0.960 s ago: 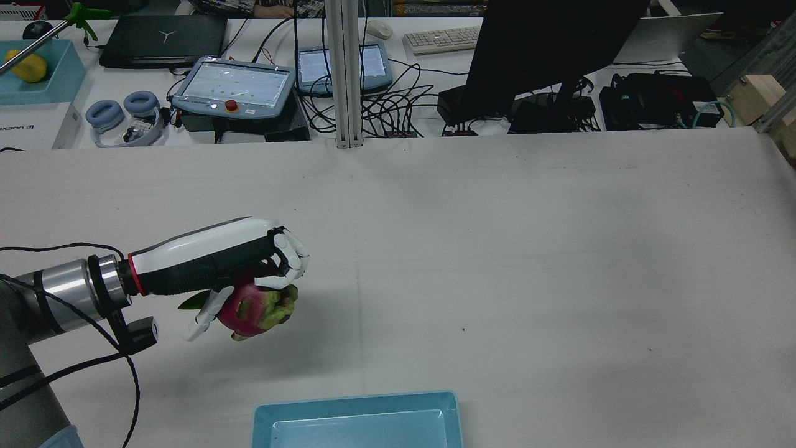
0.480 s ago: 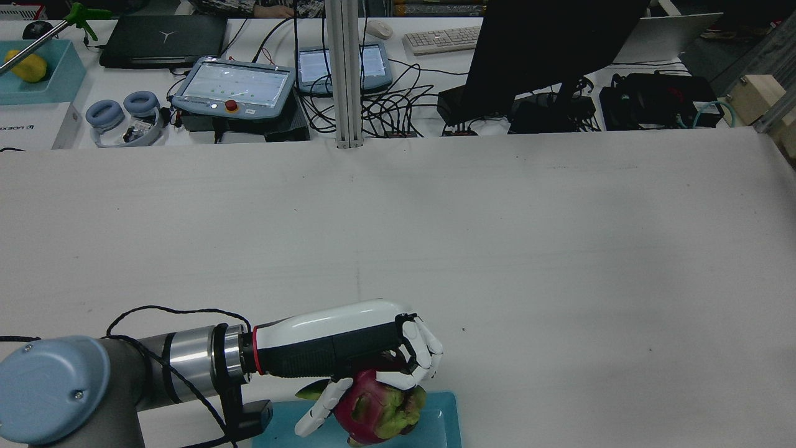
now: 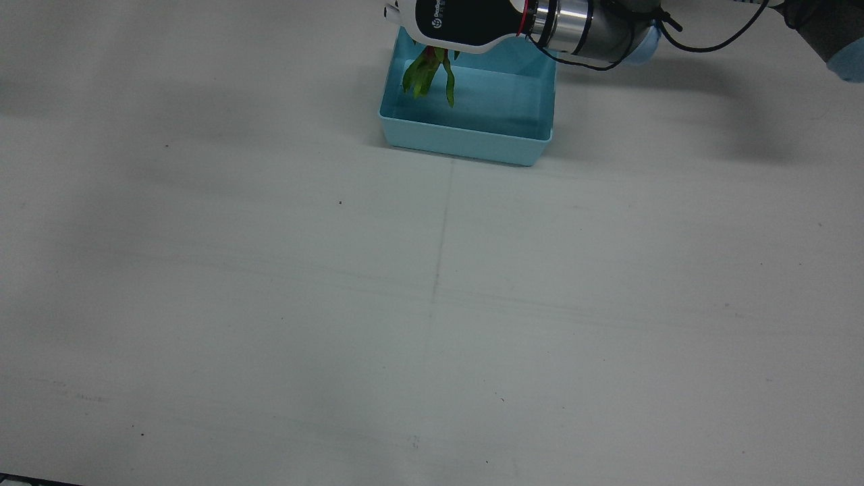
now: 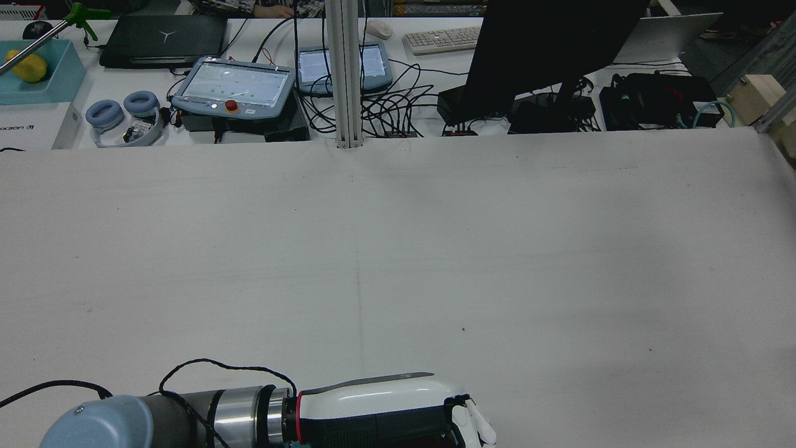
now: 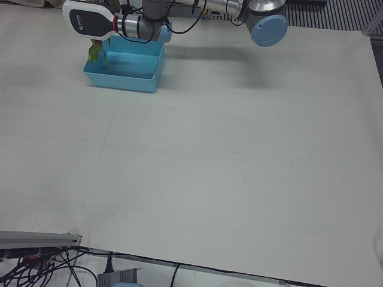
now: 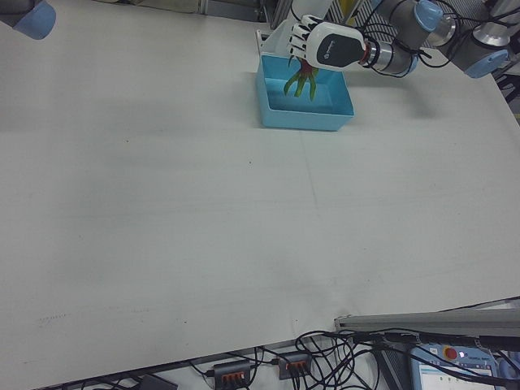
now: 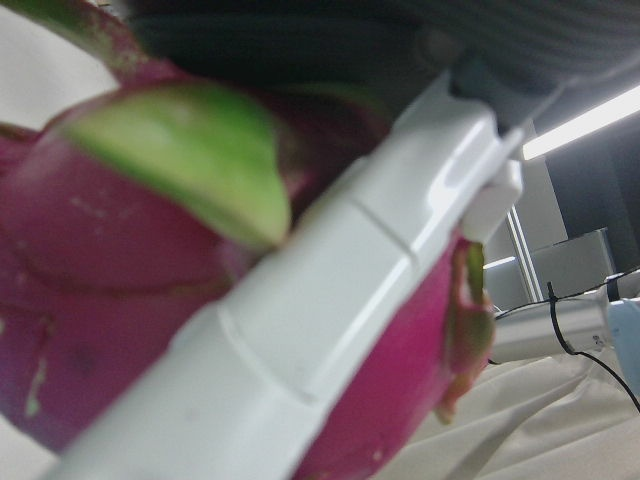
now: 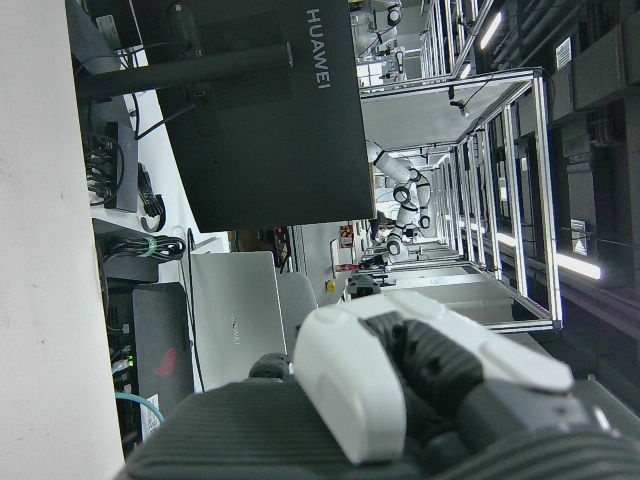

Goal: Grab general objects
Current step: 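Lower the dragon fruit into the blue tray with the left hand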

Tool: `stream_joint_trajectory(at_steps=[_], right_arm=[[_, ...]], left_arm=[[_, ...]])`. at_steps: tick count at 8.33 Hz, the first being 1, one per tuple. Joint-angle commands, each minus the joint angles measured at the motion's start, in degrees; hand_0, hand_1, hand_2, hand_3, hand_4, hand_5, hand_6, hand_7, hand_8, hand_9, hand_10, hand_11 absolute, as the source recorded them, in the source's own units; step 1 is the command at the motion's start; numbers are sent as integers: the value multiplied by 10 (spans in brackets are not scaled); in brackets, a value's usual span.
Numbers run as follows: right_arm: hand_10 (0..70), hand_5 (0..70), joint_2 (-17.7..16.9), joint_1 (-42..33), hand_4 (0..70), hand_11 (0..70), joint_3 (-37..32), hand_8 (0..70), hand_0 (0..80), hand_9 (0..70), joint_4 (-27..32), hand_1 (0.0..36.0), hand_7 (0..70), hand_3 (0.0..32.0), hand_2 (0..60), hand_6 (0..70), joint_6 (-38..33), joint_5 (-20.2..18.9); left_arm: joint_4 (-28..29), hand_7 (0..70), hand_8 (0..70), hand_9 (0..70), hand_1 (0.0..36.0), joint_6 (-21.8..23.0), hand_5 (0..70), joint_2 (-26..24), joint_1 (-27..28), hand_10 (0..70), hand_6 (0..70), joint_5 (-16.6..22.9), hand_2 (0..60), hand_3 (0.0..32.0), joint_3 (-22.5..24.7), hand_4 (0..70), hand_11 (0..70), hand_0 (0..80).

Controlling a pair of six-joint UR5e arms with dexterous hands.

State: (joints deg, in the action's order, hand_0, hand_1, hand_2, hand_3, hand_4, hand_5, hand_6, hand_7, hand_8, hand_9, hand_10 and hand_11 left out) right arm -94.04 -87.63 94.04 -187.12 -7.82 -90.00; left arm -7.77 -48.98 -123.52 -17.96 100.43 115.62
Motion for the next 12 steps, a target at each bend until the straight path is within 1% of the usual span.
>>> stream_joint_trajectory(at_steps=[1,2,3,4,5,6,7,8,9,10,11,12], right_arm=[[0,0,0,0,0,0,0,0,0,0,0,0,0,0,0,0,0,0],[0,0,0,0,0,0,0,0,0,0,0,0,0,0,0,0,0,0],[0,0,0,0,0,0,0,0,0,0,0,0,0,0,0,0,0,0],[0,0,0,0,0,0,0,0,0,0,0,0,0,0,0,0,0,0],[0,0,0,0,0,0,0,0,0,0,0,0,0,0,0,0,0,0],[0,0,0,0,0,0,1,0,0,0,0,0,0,0,0,0,0,0],[0,0,0,0,0,0,1,0,0,0,0,0,0,0,0,0,0,0],[0,0,0,0,0,0,1,0,0,0,0,0,0,0,0,0,0,0],[0,0,0,-1,0,0,1,0,0,0,0,0,0,0,0,0,0,0],[0,0,0,0,0,0,1,0,0,0,0,0,0,0,0,0,0,0],[0,0,0,0,0,0,1,0,0,0,0,0,0,0,0,0,0,0],[0,0,0,-1,0,0,1,0,0,0,0,0,0,0,0,0,0,0]], left_arm=[[31,700,508,660,360,-2,700,4,36,645,700,25,600,0,-12,694,700,800],[36,700,250,337,360,-2,700,8,35,552,700,35,600,0,-11,338,700,800],[48,700,100,194,360,-2,700,17,35,573,510,44,600,0,-12,171,700,800],[77,700,55,149,360,2,700,41,32,554,325,44,600,0,-11,53,700,800],[97,700,45,146,360,13,700,55,15,557,277,44,600,0,-14,10,700,800],[107,700,41,152,360,24,700,62,-1,568,258,44,600,0,-14,0,700,800],[115,700,27,145,360,34,700,64,-12,568,189,44,600,0,-14,0,700,800],[123,700,18,128,360,42,700,71,-15,463,140,44,600,0,-13,0,700,800],[133,682,13,122,360,43,700,80,-15,428,118,44,600,0,-13,0,657,800],[134,700,14,126,360,43,700,80,-15,428,124,44,600,0,-13,0,658,800],[134,700,14,132,360,43,700,80,-14,451,124,44,600,0,-12,0,691,800],[136,700,12,132,360,43,700,80,-14,448,110,44,600,0,-11,0,687,800]])
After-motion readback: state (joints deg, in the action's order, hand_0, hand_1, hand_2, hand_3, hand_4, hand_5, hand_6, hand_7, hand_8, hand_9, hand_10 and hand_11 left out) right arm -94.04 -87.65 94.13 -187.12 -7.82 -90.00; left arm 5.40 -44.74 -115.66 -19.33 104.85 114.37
